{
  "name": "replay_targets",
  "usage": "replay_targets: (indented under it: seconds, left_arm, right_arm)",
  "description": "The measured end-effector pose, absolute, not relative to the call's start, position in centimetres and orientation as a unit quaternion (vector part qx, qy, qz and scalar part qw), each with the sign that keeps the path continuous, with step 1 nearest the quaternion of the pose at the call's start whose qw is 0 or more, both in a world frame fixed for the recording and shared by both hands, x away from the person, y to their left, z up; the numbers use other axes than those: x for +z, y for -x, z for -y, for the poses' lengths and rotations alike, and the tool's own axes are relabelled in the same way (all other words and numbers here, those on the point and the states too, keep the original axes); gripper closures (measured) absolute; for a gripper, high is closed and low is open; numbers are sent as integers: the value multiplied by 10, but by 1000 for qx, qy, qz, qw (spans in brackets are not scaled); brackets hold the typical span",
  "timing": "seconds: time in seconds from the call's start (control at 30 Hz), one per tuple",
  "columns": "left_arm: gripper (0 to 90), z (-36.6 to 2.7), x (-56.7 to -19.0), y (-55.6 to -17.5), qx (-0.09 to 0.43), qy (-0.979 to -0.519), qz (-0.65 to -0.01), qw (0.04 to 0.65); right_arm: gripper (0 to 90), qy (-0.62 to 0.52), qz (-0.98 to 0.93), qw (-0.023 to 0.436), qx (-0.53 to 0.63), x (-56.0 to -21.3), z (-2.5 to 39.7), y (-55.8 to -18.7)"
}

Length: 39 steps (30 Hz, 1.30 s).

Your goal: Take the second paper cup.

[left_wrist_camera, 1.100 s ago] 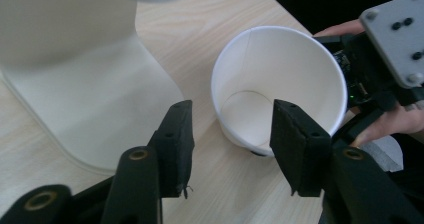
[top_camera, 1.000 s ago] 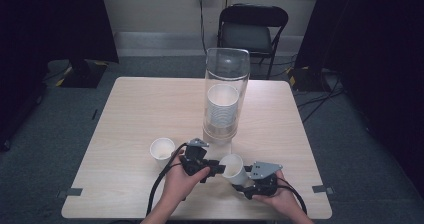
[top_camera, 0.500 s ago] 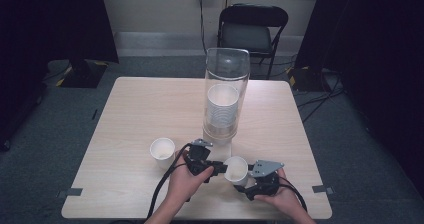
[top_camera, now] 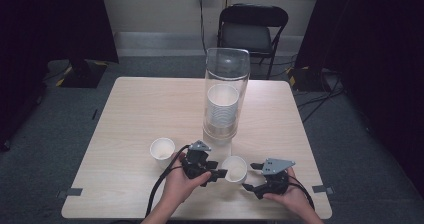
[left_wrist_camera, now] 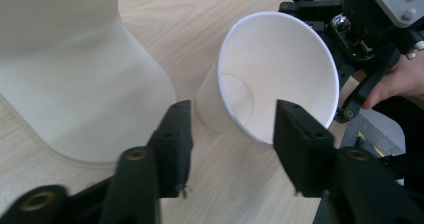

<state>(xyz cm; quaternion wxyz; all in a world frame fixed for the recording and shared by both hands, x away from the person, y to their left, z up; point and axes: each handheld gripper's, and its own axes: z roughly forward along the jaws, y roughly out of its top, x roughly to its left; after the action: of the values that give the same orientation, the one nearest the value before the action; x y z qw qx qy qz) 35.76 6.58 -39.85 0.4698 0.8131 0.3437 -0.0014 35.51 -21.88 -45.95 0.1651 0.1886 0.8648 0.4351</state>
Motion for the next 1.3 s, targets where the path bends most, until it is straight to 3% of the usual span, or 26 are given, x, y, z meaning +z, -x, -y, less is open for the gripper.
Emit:
replay_targets:
  seconds: [0.4, 0.57, 0.83, 1.3]
  left_arm:
    - [424, -65, -390, -353, 14, -821, -317, 475]
    - [355, -79, -413, -344, 23, -844, -297, 446]
    - [263, -108, -441, -334, 71, -864, -262, 424]
    - [225, -142, -463, -326, 116, -886, -235, 382]
  right_arm:
    - [223, -193, -865, 162, 434, -459, 222, -355]
    - [140, -220, -866, 145, 425, -458, 233, -359]
    - [143, -254, -869, 164, 392, -462, 254, -364]
    - [137, -267, -866, 177, 385, -462, 259, -366]
